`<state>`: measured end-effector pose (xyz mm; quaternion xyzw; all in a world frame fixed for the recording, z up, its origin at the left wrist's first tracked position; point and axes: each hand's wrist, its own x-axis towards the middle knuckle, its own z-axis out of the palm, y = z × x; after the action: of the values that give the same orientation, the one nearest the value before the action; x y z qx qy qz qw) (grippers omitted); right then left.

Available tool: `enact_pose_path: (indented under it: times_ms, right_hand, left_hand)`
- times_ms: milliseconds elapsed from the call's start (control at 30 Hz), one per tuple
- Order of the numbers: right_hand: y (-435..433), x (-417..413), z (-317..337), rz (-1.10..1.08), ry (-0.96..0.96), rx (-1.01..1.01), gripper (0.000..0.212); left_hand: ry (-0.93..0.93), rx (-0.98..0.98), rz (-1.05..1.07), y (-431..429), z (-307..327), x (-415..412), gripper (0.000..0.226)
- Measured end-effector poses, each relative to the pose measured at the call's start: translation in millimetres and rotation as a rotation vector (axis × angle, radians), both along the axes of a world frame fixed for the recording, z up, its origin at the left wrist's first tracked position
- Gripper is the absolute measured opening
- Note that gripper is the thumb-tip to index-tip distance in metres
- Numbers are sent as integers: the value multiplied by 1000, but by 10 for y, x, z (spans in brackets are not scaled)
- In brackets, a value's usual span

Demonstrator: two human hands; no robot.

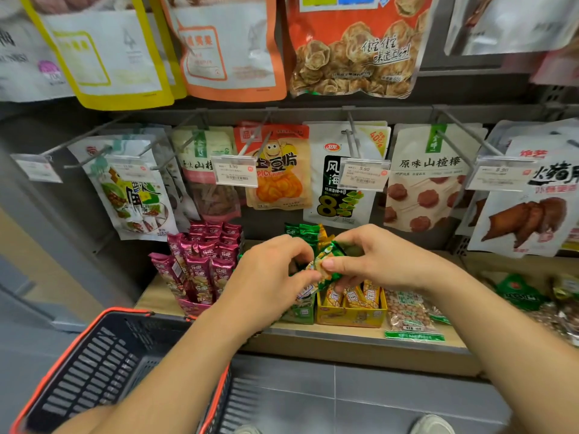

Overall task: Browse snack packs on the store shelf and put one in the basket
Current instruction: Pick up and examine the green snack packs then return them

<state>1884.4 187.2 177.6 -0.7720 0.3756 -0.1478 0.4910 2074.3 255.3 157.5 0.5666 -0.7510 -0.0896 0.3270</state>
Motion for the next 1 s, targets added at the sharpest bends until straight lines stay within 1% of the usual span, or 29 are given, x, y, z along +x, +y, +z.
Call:
enact_pose_path:
  times_ms: [33,133,167,233,267,333,367,400,467,533,567,633,733,800,900,1000]
  right_hand:
    - [1,1,0,-7,-3,-14,22]
    - [5,11,22,-43,-37,-30,48]
    - [-1,9,29,-38,-69,-31,48]
    - [-2,19,31,-15,-146,-22,41]
    - [8,32,17,-11,-180,1,41]
    - [36,80,-26,-5,-199,61,47]
    - [60,113,-44,8,-197,77,46]
    - [86,144,-49,22,-205,83,41]
    - [119,171,-17,39,-213,57,36]
    - [124,166,19,58,-165,-3,41]
    - [119,157,29,67,-141,-19,45]
    - [108,141,39,89,-117,-34,45]
    - [109,119,67,117,-98,-45,43]
    - [102,97,86,135,-88,-38,44]
    - [96,65,112,191,-80,2,41]
    - [102,47,165,232,-56,-4,35]
  left_hand:
    - [25,11,18,-2,1,-2,18]
    - [136,68,101,-9,18,-1,24]
    - [191,82,125,-20,24,9,28]
    - [319,103,173,-42,52,31,28]
    - [422,123,186,-52,66,38,27]
    - [709,184,164,-47,87,28,26]
    - [835,218,139,-38,93,18,25]
    - [913,238,115,-29,96,9,24]
    - [972,227,82,-19,107,31,25]
    - [1021,179,81,-27,141,97,35]
    - [1049,164,85,-31,161,137,38]
    - [1074,160,64,-25,203,201,40]
    - [1021,172,-6,0,248,245,33]
    - [1018,193,-35,22,280,256,29]
    - [1111,262,-46,36,310,269,18]
    - [1189,306,-19,16,294,265,10]
